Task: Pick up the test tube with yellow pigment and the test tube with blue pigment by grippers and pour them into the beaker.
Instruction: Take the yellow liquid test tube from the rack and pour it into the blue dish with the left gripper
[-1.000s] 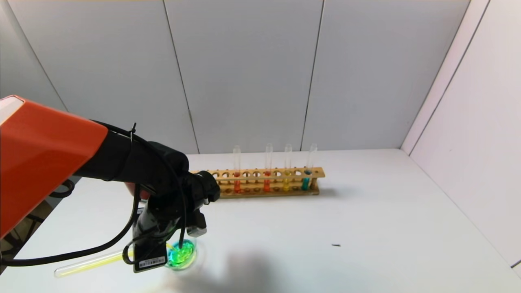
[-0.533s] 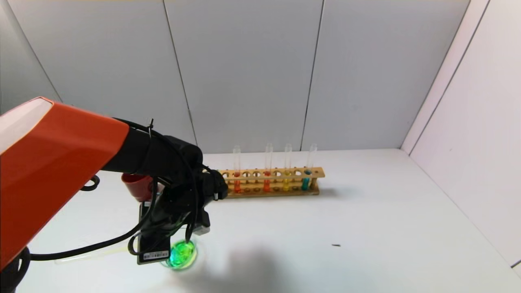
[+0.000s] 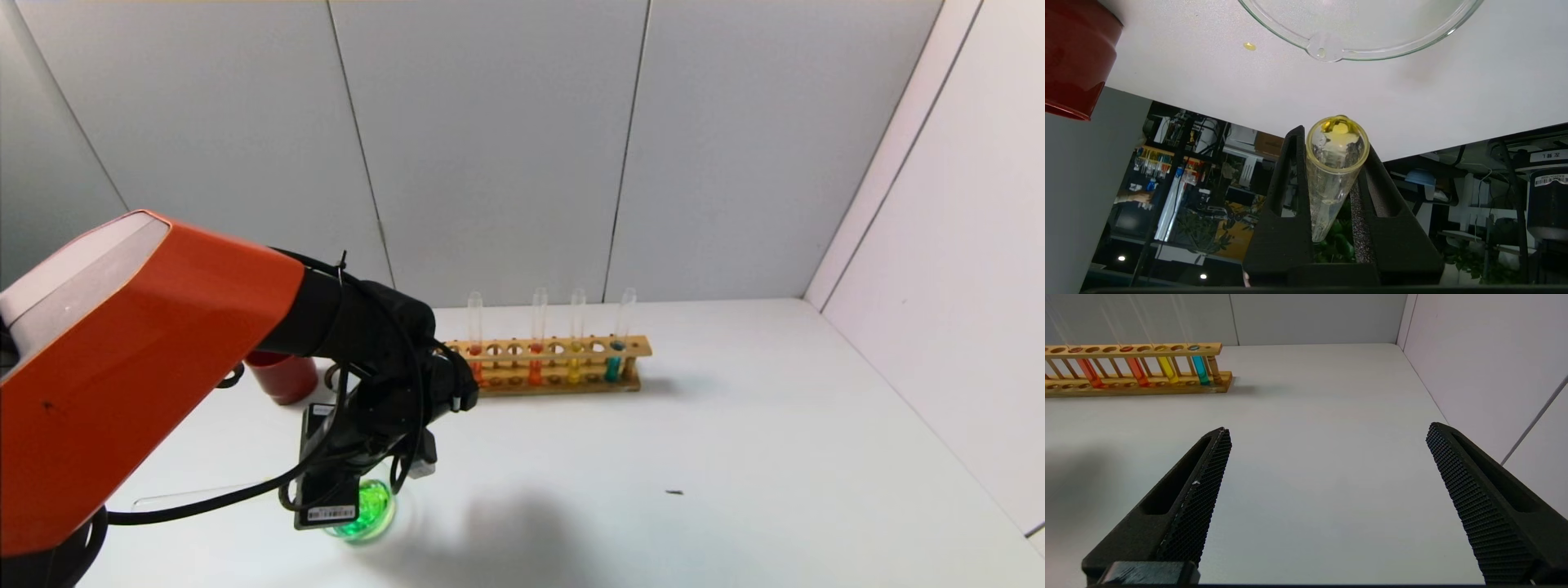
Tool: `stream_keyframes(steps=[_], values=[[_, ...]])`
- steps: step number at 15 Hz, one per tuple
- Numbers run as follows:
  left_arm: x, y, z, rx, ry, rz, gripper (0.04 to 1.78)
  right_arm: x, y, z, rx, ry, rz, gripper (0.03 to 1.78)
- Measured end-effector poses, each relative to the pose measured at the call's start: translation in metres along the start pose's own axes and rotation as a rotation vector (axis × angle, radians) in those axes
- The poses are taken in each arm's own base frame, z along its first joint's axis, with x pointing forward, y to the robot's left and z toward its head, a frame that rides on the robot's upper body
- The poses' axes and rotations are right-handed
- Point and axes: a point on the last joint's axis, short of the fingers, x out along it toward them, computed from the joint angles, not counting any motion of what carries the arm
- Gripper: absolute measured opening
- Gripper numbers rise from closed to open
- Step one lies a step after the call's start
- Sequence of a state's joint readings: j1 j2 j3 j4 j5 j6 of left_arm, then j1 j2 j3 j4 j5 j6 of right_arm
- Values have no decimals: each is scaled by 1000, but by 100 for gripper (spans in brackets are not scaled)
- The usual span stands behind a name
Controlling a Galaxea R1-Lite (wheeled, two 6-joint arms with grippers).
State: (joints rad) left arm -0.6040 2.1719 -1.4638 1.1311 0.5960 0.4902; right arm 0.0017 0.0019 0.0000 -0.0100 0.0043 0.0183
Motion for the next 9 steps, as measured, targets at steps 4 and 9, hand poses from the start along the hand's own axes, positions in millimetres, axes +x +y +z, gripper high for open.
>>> stream_keyframes(steps=[4,9], values=[[-2,-2,4,33,43,21,32,0,0,0,0,0,0,174],[1,-5,11,58,71,30,32,0,0,0,0,0,0,174]])
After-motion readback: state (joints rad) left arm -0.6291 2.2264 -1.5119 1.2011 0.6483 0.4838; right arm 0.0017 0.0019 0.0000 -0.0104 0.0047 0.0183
